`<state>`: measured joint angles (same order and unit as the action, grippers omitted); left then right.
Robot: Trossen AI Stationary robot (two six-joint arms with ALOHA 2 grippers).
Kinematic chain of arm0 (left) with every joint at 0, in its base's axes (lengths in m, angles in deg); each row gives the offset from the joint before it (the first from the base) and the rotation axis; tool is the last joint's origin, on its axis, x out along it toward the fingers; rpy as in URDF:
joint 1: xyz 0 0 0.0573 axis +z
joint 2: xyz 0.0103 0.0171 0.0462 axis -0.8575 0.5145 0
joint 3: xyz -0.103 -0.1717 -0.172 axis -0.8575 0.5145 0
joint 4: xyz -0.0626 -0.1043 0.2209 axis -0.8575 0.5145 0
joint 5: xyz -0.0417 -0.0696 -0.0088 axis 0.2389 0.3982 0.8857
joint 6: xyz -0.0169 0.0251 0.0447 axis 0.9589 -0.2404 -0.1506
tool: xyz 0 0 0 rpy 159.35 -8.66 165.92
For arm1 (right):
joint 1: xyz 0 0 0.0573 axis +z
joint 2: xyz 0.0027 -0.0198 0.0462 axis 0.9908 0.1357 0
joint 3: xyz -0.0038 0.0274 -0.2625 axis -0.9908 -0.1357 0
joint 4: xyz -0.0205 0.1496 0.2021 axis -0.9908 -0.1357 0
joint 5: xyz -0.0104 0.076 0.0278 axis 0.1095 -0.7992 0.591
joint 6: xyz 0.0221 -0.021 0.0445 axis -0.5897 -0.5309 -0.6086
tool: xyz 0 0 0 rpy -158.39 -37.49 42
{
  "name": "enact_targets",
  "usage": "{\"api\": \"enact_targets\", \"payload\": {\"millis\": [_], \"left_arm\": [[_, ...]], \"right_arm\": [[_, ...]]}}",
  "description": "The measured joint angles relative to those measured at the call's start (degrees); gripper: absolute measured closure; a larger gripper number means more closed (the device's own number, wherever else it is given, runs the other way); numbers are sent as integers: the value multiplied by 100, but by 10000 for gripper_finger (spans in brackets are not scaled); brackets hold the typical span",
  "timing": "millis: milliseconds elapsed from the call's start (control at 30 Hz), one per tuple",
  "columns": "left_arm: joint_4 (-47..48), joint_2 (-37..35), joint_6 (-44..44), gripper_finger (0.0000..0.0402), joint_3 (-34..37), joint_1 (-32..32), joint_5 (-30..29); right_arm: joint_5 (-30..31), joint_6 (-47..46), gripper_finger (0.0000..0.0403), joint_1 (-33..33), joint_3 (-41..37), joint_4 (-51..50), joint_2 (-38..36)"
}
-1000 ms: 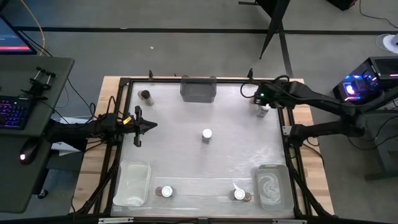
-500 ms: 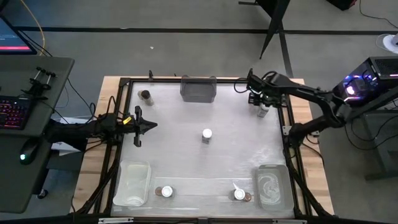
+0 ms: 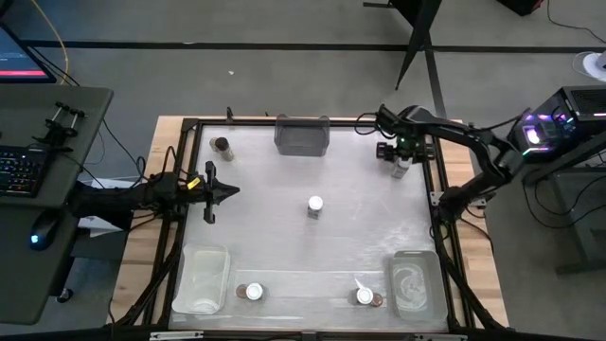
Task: Sort spices by type
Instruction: Put the top right white seasoning bottle into the gray bin
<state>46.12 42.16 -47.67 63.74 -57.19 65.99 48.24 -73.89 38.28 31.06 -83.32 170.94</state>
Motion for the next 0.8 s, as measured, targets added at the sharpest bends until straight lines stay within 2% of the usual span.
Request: {"api": "enact_targets", "payload": {"millis": [233, 600, 800], "left_arm": [[0, -1, 0, 402, 1, 0, -2], [0, 0, 1, 402, 1, 0, -2], [0, -1, 0, 401, 2, 0, -2]], "right_arm": [[-91, 111, 108, -4, 0, 10, 89], [-355, 452, 192, 35, 3, 49, 89], [-402, 946, 202, 232, 4, 18, 74]]}}
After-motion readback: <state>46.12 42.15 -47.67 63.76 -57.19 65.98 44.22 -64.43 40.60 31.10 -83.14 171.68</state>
